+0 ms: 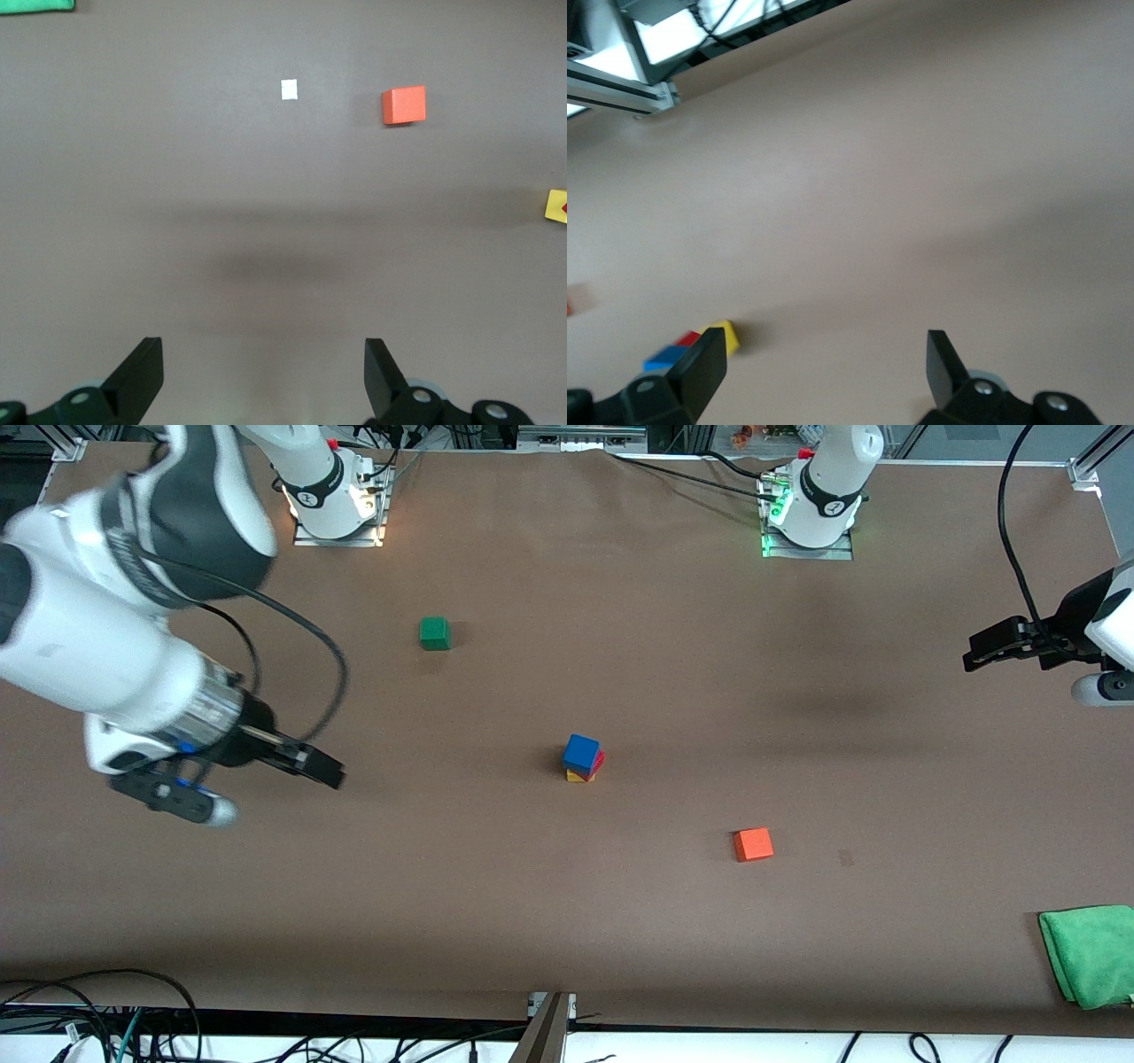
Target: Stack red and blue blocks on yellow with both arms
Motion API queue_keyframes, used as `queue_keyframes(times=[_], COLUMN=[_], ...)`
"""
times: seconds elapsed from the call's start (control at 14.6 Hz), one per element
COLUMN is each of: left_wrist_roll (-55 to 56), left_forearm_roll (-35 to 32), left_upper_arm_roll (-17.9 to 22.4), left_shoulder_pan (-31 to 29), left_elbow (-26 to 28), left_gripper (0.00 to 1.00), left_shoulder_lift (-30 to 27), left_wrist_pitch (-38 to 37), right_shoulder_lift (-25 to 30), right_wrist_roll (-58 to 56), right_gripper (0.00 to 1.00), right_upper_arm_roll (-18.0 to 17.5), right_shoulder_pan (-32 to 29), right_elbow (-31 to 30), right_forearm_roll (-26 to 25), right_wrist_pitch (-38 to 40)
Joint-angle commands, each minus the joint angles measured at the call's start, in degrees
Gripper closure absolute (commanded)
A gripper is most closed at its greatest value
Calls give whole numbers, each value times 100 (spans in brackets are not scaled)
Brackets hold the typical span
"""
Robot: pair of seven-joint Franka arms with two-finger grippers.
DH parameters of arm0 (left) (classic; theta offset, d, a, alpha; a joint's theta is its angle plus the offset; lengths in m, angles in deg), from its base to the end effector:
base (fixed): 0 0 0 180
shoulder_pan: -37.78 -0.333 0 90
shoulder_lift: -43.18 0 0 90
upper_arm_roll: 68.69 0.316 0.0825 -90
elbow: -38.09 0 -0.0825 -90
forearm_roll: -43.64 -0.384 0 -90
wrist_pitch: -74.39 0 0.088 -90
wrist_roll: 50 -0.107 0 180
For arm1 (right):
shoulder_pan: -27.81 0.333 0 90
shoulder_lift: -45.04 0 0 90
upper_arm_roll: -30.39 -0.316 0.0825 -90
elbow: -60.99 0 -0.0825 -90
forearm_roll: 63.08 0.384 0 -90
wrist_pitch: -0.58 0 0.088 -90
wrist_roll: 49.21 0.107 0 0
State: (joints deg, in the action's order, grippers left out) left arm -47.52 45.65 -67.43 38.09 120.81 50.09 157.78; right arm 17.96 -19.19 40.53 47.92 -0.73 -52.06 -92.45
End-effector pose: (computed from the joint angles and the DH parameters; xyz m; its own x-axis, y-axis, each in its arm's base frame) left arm 0.5792 0.0047 0.6059 0.9924 0.0558 -0.1099 0.0592 -0.9979 0.0277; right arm 0.6733 0.1711 0.5711 0.9456 -0.3250 0.0131 -0.3203 -0.9374 -0.1367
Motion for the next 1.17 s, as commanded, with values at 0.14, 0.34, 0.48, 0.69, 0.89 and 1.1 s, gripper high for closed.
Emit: queue_keyframes(times=[0.14,0.34,0.48,0.69,0.89,1.1], left_wrist_roll=[-2,-2,6,15,33,-81], left_forearm_roll=[55,63,81,90,90,81], left_upper_arm_roll=[-267,-328,-320,-328,-451,-443], left_shoulder_pan=[31,13,-13,39,48,-22], left_elbow=[321,1259,1632,1274,1000,965], left_gripper=[0,0,0,0,0,0], left_shoulder_lift=[-514,-1111,-1306,-1061,-972,-1016], left_wrist_pitch=[36,851,1336,1391,1391,1443], right_shoulder_lift=[1590,2363,2733,2823,2788,2788], right_wrist_roll=[-856,-1426,-1516,-1998,-2140,-2306], right_gripper=[0,0,0,0,0,0], right_upper_arm_roll=[558,787,779,788,464,-56], right_shoulder_pan=[46,46,29,-50,-471,-1008], right_elbow=[-1622,-2413,-2836,-2908,-2882,-2882], right_forearm_roll=[50,-283,-643,-865,-874,-882], right_wrist_pitch=[312,400,392,365,347,356])
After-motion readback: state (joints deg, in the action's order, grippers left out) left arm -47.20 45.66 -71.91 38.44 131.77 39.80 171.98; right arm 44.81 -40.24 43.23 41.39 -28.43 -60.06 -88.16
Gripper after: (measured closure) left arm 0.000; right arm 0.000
